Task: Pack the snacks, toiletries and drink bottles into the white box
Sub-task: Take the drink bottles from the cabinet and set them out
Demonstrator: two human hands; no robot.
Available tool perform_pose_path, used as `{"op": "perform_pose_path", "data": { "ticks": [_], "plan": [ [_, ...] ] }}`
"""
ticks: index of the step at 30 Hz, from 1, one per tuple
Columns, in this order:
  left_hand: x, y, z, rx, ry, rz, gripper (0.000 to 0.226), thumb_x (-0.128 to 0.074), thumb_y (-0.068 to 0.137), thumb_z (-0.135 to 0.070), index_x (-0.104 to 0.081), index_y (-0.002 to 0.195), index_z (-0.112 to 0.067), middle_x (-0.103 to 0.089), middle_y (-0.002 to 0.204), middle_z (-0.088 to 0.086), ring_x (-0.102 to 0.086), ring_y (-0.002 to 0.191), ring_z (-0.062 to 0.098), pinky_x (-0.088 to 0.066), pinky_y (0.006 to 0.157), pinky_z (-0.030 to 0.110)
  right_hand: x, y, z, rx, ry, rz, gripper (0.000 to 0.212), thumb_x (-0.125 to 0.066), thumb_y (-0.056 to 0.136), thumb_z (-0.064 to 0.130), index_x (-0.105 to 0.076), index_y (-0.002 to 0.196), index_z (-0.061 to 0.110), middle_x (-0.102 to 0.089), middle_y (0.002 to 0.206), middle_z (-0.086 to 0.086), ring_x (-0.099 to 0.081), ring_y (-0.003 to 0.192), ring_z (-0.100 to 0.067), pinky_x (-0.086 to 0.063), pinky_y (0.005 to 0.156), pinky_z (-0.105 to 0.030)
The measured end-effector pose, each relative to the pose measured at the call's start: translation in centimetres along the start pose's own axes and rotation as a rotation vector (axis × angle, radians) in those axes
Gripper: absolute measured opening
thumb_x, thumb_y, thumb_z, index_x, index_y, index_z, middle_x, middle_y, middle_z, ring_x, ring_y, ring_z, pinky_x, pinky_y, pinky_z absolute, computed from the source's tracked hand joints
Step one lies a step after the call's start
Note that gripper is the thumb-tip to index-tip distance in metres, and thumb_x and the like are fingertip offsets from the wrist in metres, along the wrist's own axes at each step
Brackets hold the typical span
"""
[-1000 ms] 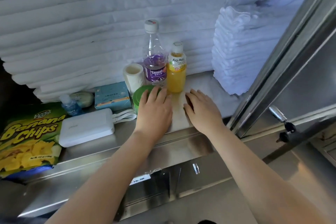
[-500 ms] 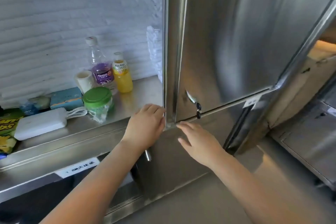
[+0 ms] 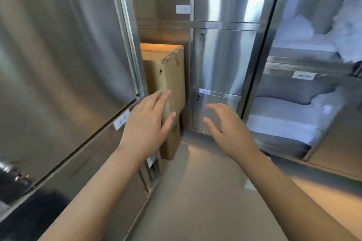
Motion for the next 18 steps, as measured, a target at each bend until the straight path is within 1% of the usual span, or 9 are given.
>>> {"op": "perform_pose_path", "data": {
  "ticks": [1,3,7,9,11,13,16,18],
  "plan": [
    [-1.4,1.7,-1.8,-0.028,-0.043,0.015,0.054,-0.05,0.093,-0.034,-0.039,0.142,-0.013,-0.042,0.144,0.01,-0.042,0.13,0.026,-0.032,0.106,0.036,2.0,0.1,-2.4,-0.044,-0.011,-0.046,0.038,-0.048,0.096,0.033,-0.048,0.132,0.019,-0.051,0.131,0.002,-0.042,0.123,-0.015,-0.029,0.09,-0.018],
    [-4.5,5.0,-5.3,-0.083,-0.122,0.042,0.055,-0.047,0.095,-0.036,-0.035,0.144,-0.014,-0.038,0.147,0.009,-0.037,0.133,0.024,-0.029,0.108,0.035,5.5,0.1,-7.1,-0.129,-0.046,-0.119,0.039,-0.048,0.096,0.033,-0.048,0.132,0.017,-0.051,0.132,0.001,-0.042,0.122,-0.016,-0.029,0.091,-0.019],
    [-11.1,11.9,-11.8,-0.21,-0.178,0.089,0.057,-0.042,0.094,-0.039,-0.034,0.144,-0.014,-0.037,0.147,0.01,-0.035,0.134,0.024,-0.03,0.107,0.036,10.5,0.7,-16.2,-0.267,-0.118,-0.216,0.04,-0.045,0.096,0.035,-0.047,0.133,0.018,-0.05,0.132,0.002,-0.041,0.122,-0.014,-0.026,0.091,-0.016],
    [-14.4,15.5,-14.2,-0.263,-0.206,0.108,0.057,-0.043,0.094,-0.039,-0.034,0.144,-0.014,-0.037,0.147,0.012,-0.036,0.134,0.026,-0.032,0.107,0.04,12.3,2.0,-20.7,-0.331,-0.148,-0.242,0.04,-0.044,0.097,0.036,-0.046,0.133,0.019,-0.049,0.133,0.003,-0.04,0.123,-0.013,-0.023,0.089,-0.012],
    [-17.4,19.6,-16.0,-0.301,-0.241,0.124,0.057,-0.045,0.094,-0.038,-0.034,0.144,-0.013,-0.036,0.147,0.012,-0.037,0.134,0.028,-0.034,0.108,0.043,13.8,4.4,-24.7,-0.369,-0.176,-0.26,0.039,-0.044,0.097,0.036,-0.045,0.133,0.02,-0.049,0.134,0.004,-0.04,0.123,-0.01,-0.021,0.088,-0.009],
    [-20.1,24.0,-17.4,-0.331,-0.243,0.13,0.058,-0.044,0.094,-0.04,-0.032,0.145,-0.016,-0.035,0.148,0.011,-0.035,0.134,0.027,-0.031,0.109,0.041,15.4,7.6,-28.4,-0.396,-0.187,-0.277,0.038,-0.045,0.097,0.035,-0.046,0.133,0.02,-0.048,0.134,0.005,-0.04,0.123,-0.009,-0.02,0.086,-0.007],
    [-24.4,30.8,-19.1,-0.356,-0.251,0.151,0.061,-0.042,0.094,-0.043,-0.027,0.147,-0.019,-0.031,0.151,0.007,-0.032,0.136,0.023,-0.027,0.11,0.036,17.9,12.4,-33.7,-0.433,-0.202,-0.307,0.04,-0.044,0.097,0.037,-0.044,0.135,0.023,-0.046,0.136,0.009,-0.038,0.125,-0.006,-0.021,0.089,-0.009],
    [-27.3,35.4,-21.0,-0.38,-0.26,0.175,0.063,-0.037,0.094,-0.047,-0.019,0.149,-0.023,-0.023,0.154,0.002,-0.024,0.14,0.02,-0.022,0.113,0.034,19.6,15.1,-37.1,-0.44,-0.226,-0.329,0.042,-0.043,0.096,0.039,-0.042,0.136,0.026,-0.044,0.137,0.013,-0.035,0.125,-0.003,-0.023,0.091,-0.013]
  ]
}}
Point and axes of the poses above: each hand's wrist, its own y-axis towards the middle knuckle, its own x-axis out of the back of the hand, z = x × y, the point moved 10 cm from there along y, towards the middle knuckle
